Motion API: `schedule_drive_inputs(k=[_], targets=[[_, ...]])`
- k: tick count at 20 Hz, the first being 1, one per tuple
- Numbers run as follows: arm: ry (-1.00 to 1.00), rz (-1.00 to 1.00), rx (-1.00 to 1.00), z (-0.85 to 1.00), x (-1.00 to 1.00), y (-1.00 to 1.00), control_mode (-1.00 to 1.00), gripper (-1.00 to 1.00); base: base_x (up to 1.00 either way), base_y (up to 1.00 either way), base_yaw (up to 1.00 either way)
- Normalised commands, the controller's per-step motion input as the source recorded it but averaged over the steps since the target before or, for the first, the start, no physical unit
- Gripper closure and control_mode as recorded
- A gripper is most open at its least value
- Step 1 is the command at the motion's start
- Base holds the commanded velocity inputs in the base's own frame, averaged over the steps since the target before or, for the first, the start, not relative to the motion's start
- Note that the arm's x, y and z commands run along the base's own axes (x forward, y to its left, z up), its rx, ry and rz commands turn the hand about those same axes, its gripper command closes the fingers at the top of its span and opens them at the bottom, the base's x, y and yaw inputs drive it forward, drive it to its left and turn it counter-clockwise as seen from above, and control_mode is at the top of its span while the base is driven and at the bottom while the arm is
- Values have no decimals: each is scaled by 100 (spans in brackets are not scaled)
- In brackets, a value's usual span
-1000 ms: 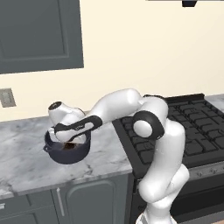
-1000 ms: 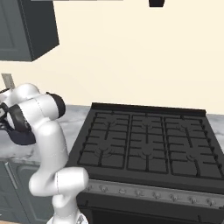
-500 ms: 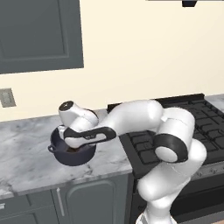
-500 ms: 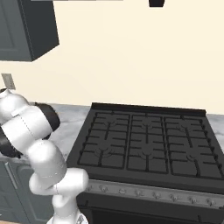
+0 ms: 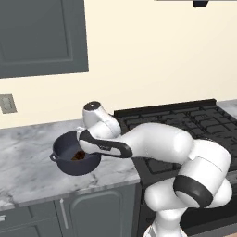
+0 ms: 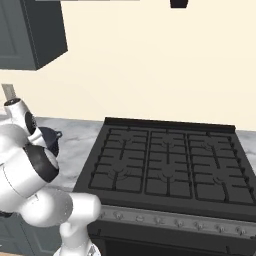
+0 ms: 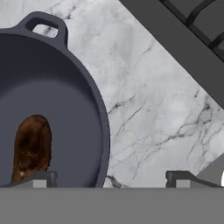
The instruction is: Turn on the sink faucet. Then move the sweet potato from the counter to the sink. Turn off the sink. Move the vegetable from the sink to the pot next to the stove. Finally move the pot to the rear left burner.
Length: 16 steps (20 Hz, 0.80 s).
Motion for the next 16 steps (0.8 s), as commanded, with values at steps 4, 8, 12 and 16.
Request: schedule_drive_inputs(k=[4, 8, 12, 16], targets=[[1, -1, 3, -3, 7, -6, -100, -100, 0, 0, 0], [3, 0, 1, -12, 26, 0, -100, -100, 0, 0, 0], [6, 0, 0, -11, 28, 1, -100, -100, 0, 0, 0], [9, 0, 0, -9, 22, 10, -100, -100, 0, 0, 0]])
